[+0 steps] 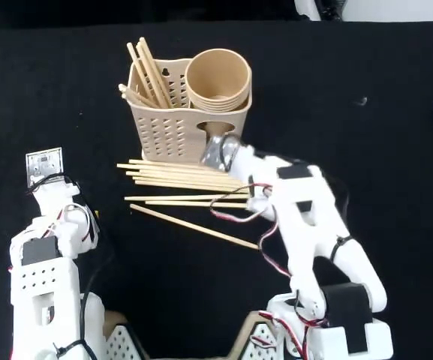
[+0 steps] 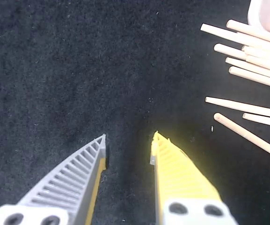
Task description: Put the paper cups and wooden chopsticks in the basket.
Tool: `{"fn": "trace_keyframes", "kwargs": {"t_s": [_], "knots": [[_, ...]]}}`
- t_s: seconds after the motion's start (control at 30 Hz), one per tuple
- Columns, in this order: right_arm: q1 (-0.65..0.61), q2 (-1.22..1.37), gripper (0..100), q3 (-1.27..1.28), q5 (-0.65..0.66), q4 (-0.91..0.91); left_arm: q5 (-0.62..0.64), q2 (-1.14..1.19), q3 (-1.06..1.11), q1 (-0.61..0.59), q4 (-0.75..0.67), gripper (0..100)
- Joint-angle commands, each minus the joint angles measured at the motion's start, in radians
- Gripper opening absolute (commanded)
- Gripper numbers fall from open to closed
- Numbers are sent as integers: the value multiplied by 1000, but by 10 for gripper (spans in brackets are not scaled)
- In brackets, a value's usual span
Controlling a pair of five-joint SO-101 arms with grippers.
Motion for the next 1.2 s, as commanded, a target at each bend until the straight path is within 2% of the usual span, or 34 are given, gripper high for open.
{"fn": "trace_keyframes", "kwargs": {"t_s": [0.0, 0.07, 0.27, 0.43, 0.5, 0.6, 0.67, 0.77, 1.0, 1.1, 1.17], "knots": [[-48, -1, 265, 18, 37, 6, 2, 0, -8, -7, -14, 166], [-57, -1, 226, 19, 37, 6, 2, 0, -8, -7, -14, 166], [-51, -10, 7, 21, 34, 17, 2, 0, -8, -7, -14, 166], [-46, -51, 11, -12, 32, 206, 2, 0, -8, -8, -14, 166], [-2, -111, 10, -21, 31, 272, 2, 0, -8, -8, -14, 166], [114, -226, 10, -16, -23, 279, 2, 0, -8, -8, -14, 166], [183, -292, 11, -12, -104, 242, 2, 0, -8, -8, -15, 166], [233, -332, 11, -15, -339, 135, 2, 0, -8, -5, -18, 166], [192, -160, 11, -84, -839, -133, 2, 0, -8, -7, -14, 166], [163, -5, 11, -188, -1036, -175, 2, 0, -8, -7, -14, 166], [141, 99, 11, -271, -1108, -161, 2, 0, -8, -7, -14, 166]]}}
